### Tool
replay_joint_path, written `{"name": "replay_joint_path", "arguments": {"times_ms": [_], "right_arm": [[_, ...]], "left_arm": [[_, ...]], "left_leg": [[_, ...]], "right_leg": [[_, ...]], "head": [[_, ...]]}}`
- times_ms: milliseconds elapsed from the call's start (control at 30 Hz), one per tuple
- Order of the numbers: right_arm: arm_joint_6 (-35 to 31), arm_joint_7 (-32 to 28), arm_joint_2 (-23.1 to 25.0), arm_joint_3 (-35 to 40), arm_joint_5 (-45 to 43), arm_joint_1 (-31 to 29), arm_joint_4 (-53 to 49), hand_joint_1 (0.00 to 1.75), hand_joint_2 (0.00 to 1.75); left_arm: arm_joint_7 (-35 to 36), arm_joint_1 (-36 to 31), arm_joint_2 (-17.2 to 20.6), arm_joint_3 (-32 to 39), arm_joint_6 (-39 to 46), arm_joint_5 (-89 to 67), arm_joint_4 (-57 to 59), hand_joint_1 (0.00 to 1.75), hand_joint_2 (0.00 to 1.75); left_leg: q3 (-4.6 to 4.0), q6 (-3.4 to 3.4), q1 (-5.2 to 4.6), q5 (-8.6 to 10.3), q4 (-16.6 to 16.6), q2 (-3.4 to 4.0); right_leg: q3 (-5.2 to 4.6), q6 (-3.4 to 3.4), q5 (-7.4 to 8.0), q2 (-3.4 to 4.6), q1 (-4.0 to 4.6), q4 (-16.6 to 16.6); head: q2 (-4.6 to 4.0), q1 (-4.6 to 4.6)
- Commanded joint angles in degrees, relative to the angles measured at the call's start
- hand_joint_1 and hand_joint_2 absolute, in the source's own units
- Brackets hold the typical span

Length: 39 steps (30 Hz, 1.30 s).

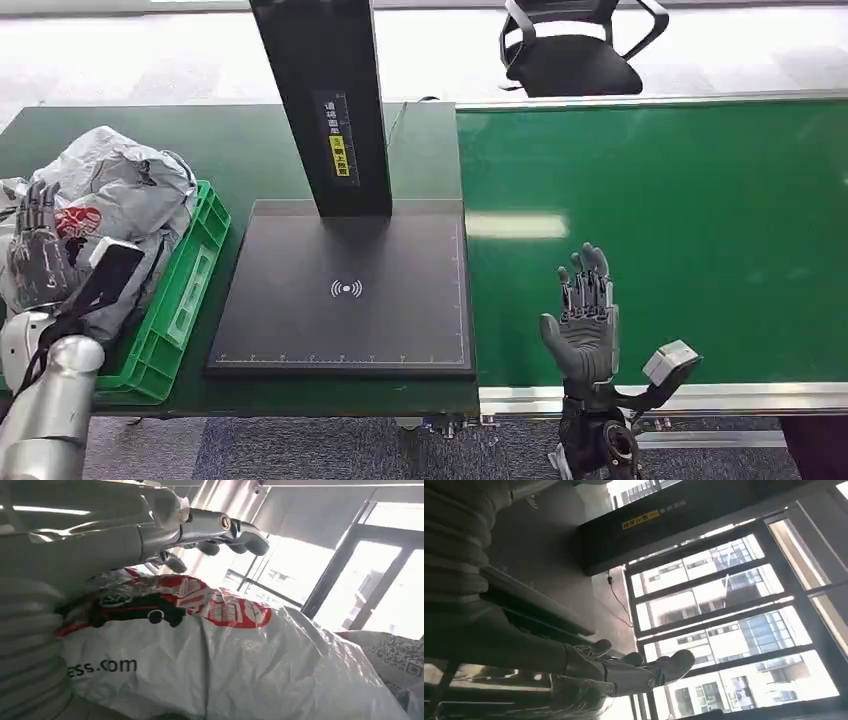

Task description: Moved the parcel from conveyor to table for the left to box.

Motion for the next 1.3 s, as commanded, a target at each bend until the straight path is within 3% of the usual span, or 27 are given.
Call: {"name": "replay_joint_path", "arguments": {"times_ms": [33, 133, 267, 433, 500, 533, 600, 667, 767, 900, 1300], "right_arm": [[-1.1, -0.5, -0.5, -2.6, -0.4, 1.8, -0.6, 0.00, 1.75], [-1.2, -0.5, -0.4, -3.2, -0.6, 2.8, -1.2, 0.00, 1.75], [-1.3, -0.6, -0.2, -4.1, -0.9, 3.5, -1.7, 0.00, 1.75], [-1.0, -0.8, -0.1, -4.7, -1.5, 4.4, -2.5, 0.00, 1.75], [-2.6, -1.3, 0.1, -4.9, -1.2, 3.9, -2.8, 0.00, 1.75], [-6.7, -2.3, 0.3, -4.3, 1.6, 4.0, -3.6, 0.00, 1.75], [-9.0, -2.3, 0.9, -3.3, 3.0, 5.0, -5.4, 0.00, 1.75], [-11.7, -2.9, 2.0, -1.5, 6.4, 7.1, -8.5, 0.00, 1.75], [-14.1, -2.6, 3.5, 2.7, 11.6, 9.0, -10.3, 0.00, 1.75], [-17.4, -0.7, 2.8, 7.0, 18.4, 8.3, -8.0, 0.00, 1.75], [-17.8, -0.7, 3.1, 7.6, 18.9, 8.1, -7.4, 0.00, 1.75]], "left_arm": [[1.6, 24.1, -8.1, 1.6, -3.5, 0.4, -31.2, 0.00, 1.75], [1.4, 35.4, -11.7, 0.3, -2.2, -0.7, -44.1, 0.00, 1.75], [-0.6, 45.1, -16.7, -4.4, 1.0, -2.6, -54.1, 0.00, 1.75], [-2.5, 49.3, -19.6, -11.0, 4.4, -0.8, -57.8, 0.00, 1.75], [-4.5, 49.1, -19.6, -12.7, 6.7, 3.2, -57.5, 0.00, 1.75], [-7.5, 49.3, -19.9, -13.8, 8.3, 7.7, -57.5, 0.00, 1.75], [-13.2, 49.3, -20.5, -15.9, 8.5, 16.6, -57.1, 0.00, 1.75], [-16.9, 47.3, -20.8, -20.3, -0.8, 27.3, -54.5, 0.00, 1.75], [-15.5, 41.3, -22.9, -22.3, -10.7, 29.2, -44.0, 0.00, 1.75], [-14.9, 38.3, -24.2, -23.3, -14.6, 28.6, -37.3, 0.00, 1.75], [-15.0, 37.6, -24.7, -23.1, -14.7, 28.5, -36.2, 0.00, 1.75]], "left_leg": [[0.34, 0.23, -0.08, -0.02, -0.3, 0.08], [0.40, 0.21, -0.10, -0.20, -0.2, 0.34], [0.36, 0.20, -0.09, -0.43, -0.1, 0.47], [0.19, 0.18, -0.09, -0.51, 0.0, 0.22], [0.24, 0.17, -0.07, -0.52, 0.0, 0.18], [0.29, 0.21, -0.06, -0.50, -0.1, 0.13], [0.28, 0.21, -0.05, -0.48, -0.1, 0.09], [0.31, 0.20, -0.06, -0.48, -0.1, 0.14], [0.34, 0.16, -0.06, -0.44, -0.1, -0.09], [0.46, 0.19, -0.07, -0.39, -0.2, -0.16], [0.52, 0.17, -0.04, -0.44, -0.2, -0.01]], "right_leg": [[0.29, -0.19, 0.03, 0.06, -0.02, -0.3], [0.28, -0.10, -0.06, 0.26, -0.06, -0.3], [0.22, -0.14, -0.17, 0.34, -0.04, -0.2], [0.14, -0.06, -0.35, 0.09, -0.04, -0.2], [0.19, -0.10, -0.35, 0.14, -0.02, -0.2], [0.25, -0.16, -0.34, 0.11, 0.00, -0.2], [0.27, -0.16, -0.33, 0.08, 0.00, -0.2], [0.28, -0.15, -0.32, 0.12, -0.01, -0.2], [0.38, -0.12, -0.36, -0.09, -0.02, -0.2], [0.53, -0.13, -0.28, -0.12, -0.02, -0.3], [0.54, -0.14, -0.31, -0.04, 0.01, -0.2]], "head": [[0.00, 0.00], [0.00, 0.05], [0.00, 0.07], [0.00, 0.04], [0.00, 0.02], [0.00, 0.00], [0.00, 0.00], [0.00, 0.00], [0.00, 0.04], [0.00, 0.00], [0.00, 0.00]]}}
